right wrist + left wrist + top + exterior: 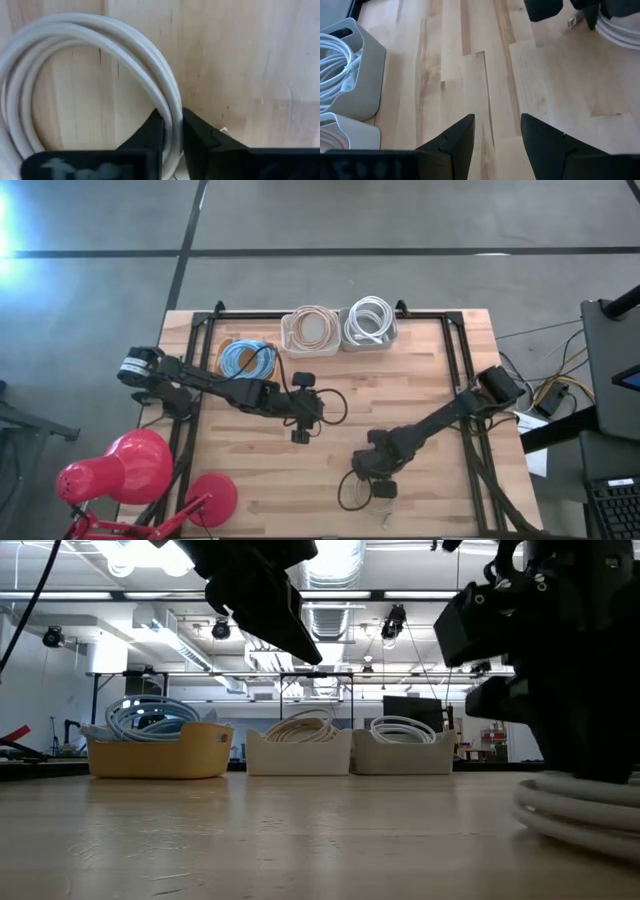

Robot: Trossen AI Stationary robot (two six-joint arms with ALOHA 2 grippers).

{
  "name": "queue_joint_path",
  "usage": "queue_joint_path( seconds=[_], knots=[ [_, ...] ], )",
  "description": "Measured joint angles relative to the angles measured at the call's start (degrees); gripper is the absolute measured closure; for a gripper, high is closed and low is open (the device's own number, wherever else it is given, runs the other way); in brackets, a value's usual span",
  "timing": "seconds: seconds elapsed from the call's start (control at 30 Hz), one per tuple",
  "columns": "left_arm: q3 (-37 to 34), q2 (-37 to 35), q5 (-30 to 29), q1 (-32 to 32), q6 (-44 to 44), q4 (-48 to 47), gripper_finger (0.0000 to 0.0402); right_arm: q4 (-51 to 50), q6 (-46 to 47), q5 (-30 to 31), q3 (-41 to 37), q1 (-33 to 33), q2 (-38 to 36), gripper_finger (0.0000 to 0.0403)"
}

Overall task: Sort HDMI cables
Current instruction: Put the brown HDMI cable into the white bin

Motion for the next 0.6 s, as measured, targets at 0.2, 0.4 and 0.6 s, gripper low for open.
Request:
queue_joint_path(
  seconds=[0.2,0.4,0.6],
  knots=[
    [0.0,-0.2,0.0,0.0,0.3,-0.4,0.0225,-0.8,2.1,14.7,-0.1,-0.8,-5.1,0.0365],
    [0.0,-2.6,-0.3,0.0,0.3,-3.1,0.0225,-5.5,3.6,26.9,-0.1,-5.3,-9.8,0.0349],
    [0.0,-8.8,-4.2,0.0,0.3,-6.9,0.0225,-5.1,-3.0,40.4,0.1,-14.4,-12.2,0.0364]
  ],
)
